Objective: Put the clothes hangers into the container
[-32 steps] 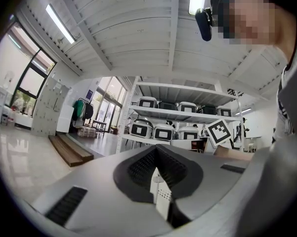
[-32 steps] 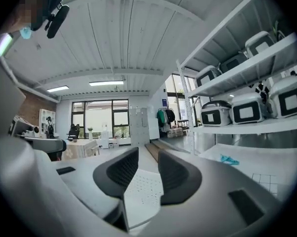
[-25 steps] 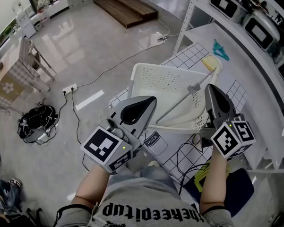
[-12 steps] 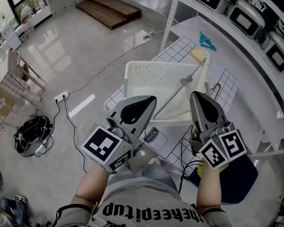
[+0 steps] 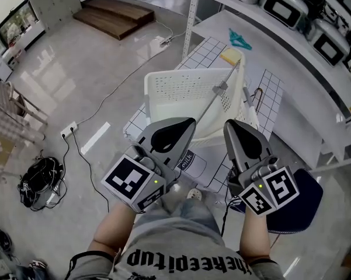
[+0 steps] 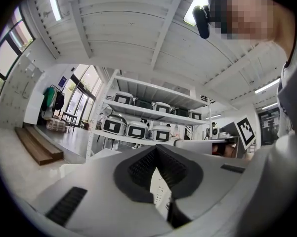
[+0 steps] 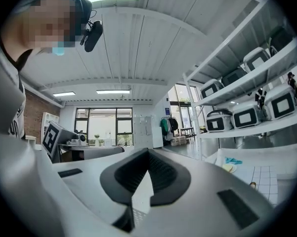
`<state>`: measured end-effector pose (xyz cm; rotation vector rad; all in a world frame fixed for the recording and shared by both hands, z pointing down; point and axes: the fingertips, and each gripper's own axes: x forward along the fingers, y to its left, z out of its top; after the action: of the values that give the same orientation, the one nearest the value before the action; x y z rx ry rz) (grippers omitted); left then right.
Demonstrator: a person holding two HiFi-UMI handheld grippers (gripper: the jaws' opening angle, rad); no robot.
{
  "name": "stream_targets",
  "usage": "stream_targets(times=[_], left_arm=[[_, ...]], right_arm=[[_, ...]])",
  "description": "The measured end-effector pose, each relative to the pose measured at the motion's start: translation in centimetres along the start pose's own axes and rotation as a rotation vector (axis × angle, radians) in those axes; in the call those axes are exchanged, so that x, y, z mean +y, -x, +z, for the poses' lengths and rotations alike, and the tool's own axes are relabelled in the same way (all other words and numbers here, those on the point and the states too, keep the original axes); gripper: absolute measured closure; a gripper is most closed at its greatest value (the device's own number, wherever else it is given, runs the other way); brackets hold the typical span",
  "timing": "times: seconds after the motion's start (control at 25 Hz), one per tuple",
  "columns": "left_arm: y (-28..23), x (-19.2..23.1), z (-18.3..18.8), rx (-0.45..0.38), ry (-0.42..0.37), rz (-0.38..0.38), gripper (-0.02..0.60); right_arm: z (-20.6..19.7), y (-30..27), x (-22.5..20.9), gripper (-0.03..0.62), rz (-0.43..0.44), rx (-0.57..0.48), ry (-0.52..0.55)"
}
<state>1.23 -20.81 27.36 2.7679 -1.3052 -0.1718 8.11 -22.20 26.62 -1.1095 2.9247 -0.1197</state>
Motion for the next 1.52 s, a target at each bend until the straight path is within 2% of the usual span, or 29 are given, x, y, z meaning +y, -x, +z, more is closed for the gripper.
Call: stream_targets(times=[0.76,1.04,1.52], left_arm=[[1.5,-3.8,-0.9,0.054,-0.030,-0.195,0.558],[2.4,-4.2,-1.2,0.076,-0.030,-0.214,0.558],[2.8,-4.1,-0.8,0.041,-0.056,-0.210,0.558]], right_arm=[[-2.1,2.5,5.4,0.599,-0.083,0.002,0.002],[-2.2,2.5,6.4,0.597,-0.089,-0.002,0.005],[-2.0,2.2,7.1,0.597,-0.070,-0.001,0.019]])
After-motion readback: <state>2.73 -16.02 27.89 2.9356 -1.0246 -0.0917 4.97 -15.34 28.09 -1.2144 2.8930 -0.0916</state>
